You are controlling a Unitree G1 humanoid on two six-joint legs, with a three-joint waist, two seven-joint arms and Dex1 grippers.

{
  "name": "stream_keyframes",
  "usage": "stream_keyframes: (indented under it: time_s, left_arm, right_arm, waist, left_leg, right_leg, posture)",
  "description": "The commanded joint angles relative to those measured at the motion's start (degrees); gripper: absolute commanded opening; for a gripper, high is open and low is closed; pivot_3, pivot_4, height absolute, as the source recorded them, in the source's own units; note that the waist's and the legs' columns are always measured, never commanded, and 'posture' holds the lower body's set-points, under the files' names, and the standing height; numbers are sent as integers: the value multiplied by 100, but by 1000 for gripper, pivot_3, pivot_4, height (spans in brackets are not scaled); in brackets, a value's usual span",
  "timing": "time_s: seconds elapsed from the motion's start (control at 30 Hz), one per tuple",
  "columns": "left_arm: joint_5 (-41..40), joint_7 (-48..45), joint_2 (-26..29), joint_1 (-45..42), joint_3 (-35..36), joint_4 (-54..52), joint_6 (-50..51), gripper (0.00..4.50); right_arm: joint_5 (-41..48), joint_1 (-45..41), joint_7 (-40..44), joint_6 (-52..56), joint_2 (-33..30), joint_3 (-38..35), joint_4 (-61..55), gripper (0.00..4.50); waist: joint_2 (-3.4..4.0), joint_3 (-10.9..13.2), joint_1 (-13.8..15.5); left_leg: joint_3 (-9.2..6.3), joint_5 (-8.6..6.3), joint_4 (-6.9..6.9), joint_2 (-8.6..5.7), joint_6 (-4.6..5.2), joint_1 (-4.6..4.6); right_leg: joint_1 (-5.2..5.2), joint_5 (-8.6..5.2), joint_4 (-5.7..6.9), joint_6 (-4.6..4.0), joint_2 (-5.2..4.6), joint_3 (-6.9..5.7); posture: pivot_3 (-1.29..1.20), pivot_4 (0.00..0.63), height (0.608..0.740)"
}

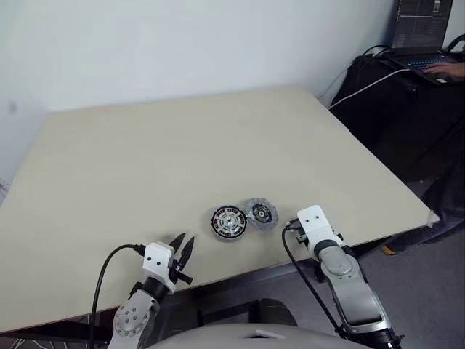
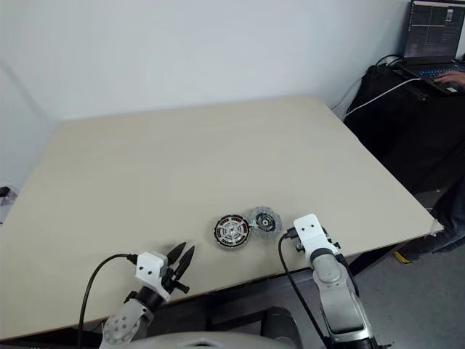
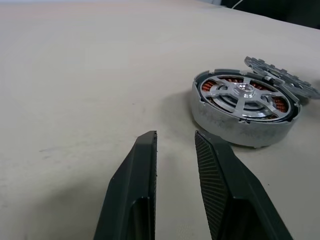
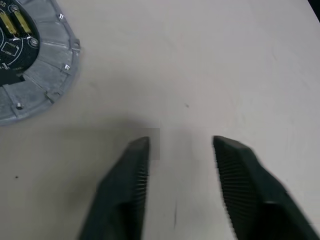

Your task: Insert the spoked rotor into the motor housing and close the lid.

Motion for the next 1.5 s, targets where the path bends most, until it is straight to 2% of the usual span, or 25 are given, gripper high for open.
stream_keyframes:
  time_s: [0.03,0.13,0.4,0.73,0.87,1.07,1.5]
  left_arm:
    - [4,13,12,-22,10,-336,-12,1228]
    - [-1,25,1,-29,1,-345,-5,1228]
    - [5,47,-15,-20,1,-368,-11,1228]
    - [7,87,-11,38,15,-414,-18,1228]
    - [-6,79,0,59,8,-418,-8,1228]
    - [-15,57,9,46,-3,-399,6,1228]
    - [-20,48,-11,34,4,-382,8,1228]
  right_arm:
    - [-5,-55,17,8,111,32,-287,934]
    - [26,-87,96,12,214,146,-241,35]
    - [124,-291,527,400,249,472,-117,35]
    - [721,-419,1171,1813,212,313,-609,35]
    - [845,-348,1443,1676,-95,519,-968,35]
    - [1577,-238,1809,1700,125,396,-1313,35]
    - [1812,-370,1487,1594,258,283,-813,35]
  waist:
    - [0,-1,2]
    - [-2,-5,3]
    - [-4,-15,2]
    - [-9,-48,7]
    - [-5,-49,6]
    - [-5,-51,4]
    - [-5,-52,10]
  left_leg:
    - [-1,0,2,0,0,0]
    - [-1,0,4,0,0,2]
    - [-2,0,9,0,1,2]
    - [-10,0,12,1,1,11]
    - [-10,0,13,1,1,18]
    - [-12,0,14,1,1,18]
    - [-11,0,24,0,1,19]
  right_leg:
    - [0,0,0,0,0,0]
    - [1,2,0,1,0,0]
    - [5,5,1,-1,0,0]
    - [3,6,1,-3,1,-5]
    - [3,7,1,-3,1,-4]
    - [5,7,2,-3,2,-4]
    - [7,11,3,-3,1,-4]
  posture:
    - [0,0,740]
    - [0,0,740]
    - [0,0,740]
    - [0,0,740]
    - [0,0,740]
    - [0,0,740]
    - [0,0,740]
